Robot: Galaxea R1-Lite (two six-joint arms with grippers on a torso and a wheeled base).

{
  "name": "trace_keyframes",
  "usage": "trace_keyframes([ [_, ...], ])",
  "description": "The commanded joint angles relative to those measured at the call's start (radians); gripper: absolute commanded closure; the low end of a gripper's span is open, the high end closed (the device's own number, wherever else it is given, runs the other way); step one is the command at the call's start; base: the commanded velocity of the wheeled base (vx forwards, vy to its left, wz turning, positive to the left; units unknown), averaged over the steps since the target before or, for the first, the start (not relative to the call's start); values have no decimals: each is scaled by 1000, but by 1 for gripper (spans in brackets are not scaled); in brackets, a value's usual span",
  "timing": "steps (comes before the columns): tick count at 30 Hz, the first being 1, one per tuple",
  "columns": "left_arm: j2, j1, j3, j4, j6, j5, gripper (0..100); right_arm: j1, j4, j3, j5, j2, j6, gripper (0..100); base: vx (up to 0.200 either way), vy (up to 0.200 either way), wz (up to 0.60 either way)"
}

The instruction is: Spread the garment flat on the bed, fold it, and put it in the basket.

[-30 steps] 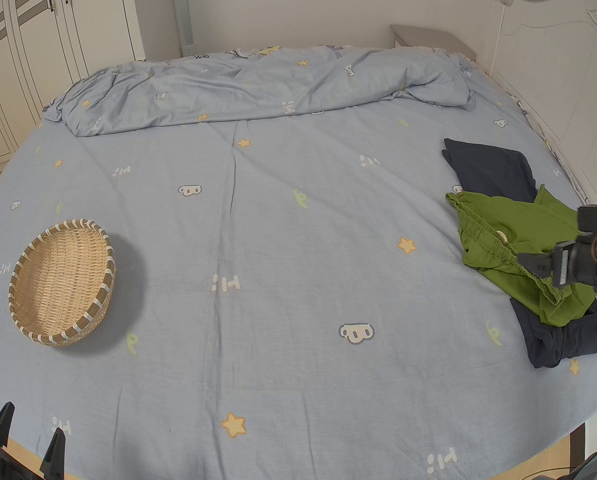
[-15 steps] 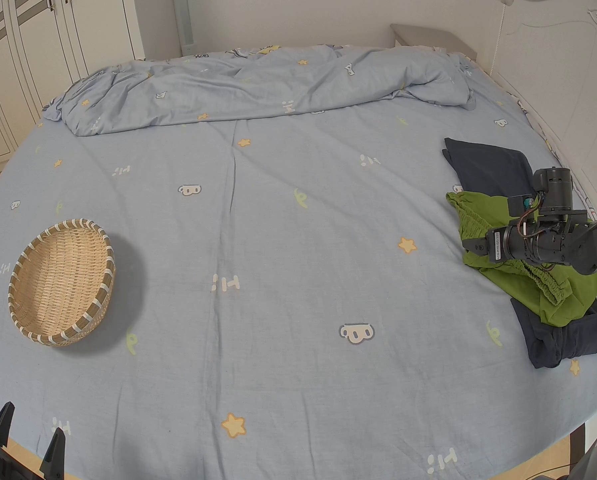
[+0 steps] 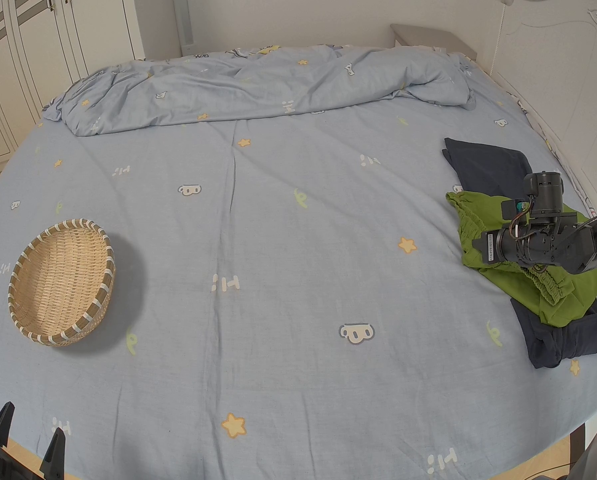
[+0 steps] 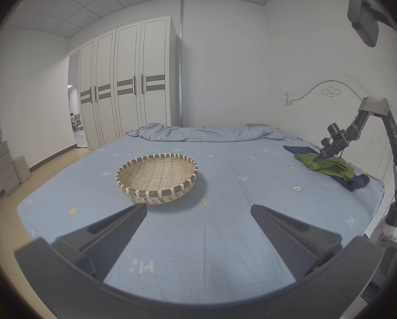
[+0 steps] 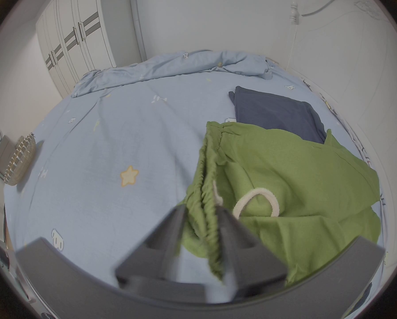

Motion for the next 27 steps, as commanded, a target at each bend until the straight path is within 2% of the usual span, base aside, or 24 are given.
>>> trace_keyframes([
  [1, -15, 0, 7, 0, 0, 0, 0, 0, 1, -17, -1, -11, 2, 100, 0, 0, 0],
  [8, -15, 0, 7, 0, 0, 0, 0, 23, 52, -45, -9, -72, 4, 100, 0, 0, 0],
  [9, -15, 0, 7, 0, 0, 0, 0, 70, 164, -81, -20, -112, 11, 100, 0, 0, 0],
  [11, -15, 0, 7, 0, 0, 0, 0, 118, 257, -117, -27, -138, 62, 100, 0, 0, 0],
  [13, -15, 0, 7, 0, 0, 0, 0, 204, 316, -153, -33, -143, 148, 100, 0, 0, 0],
  [16, -15, 0, 7, 0, 0, 0, 0, 297, 326, -170, -52, -141, 212, 100, 0, 0, 0],
  [17, -15, 0, 7, 0, 0, 0, 0, 357, 328, -181, -89, -141, 223, 100, 0, 0, 0],
  [18, -15, 0, 7, 0, 0, 0, 0, 372, 328, -186, -101, -141, 224, 100, 0, 0, 0],
  [20, -15, 0, 7, 0, 0, 0, 0, 464, 331, -226, -150, -135, 231, 100, 0, 0, 0],
  [23, -15, 0, 7, 0, 0, 0, 0, 498, 336, -247, -153, -130, 234, 100, 0, 0, 0],
  [24, -15, 0, 7, 0, 0, 0, 0, 561, 374, -299, -153, -120, 237, 100, 0, 0, 0],
  [27, -15, 0, 7, 0, 0, 0, 0, 638, 418, -370, -153, -104, 267, 100, 0, 0, 0],
])
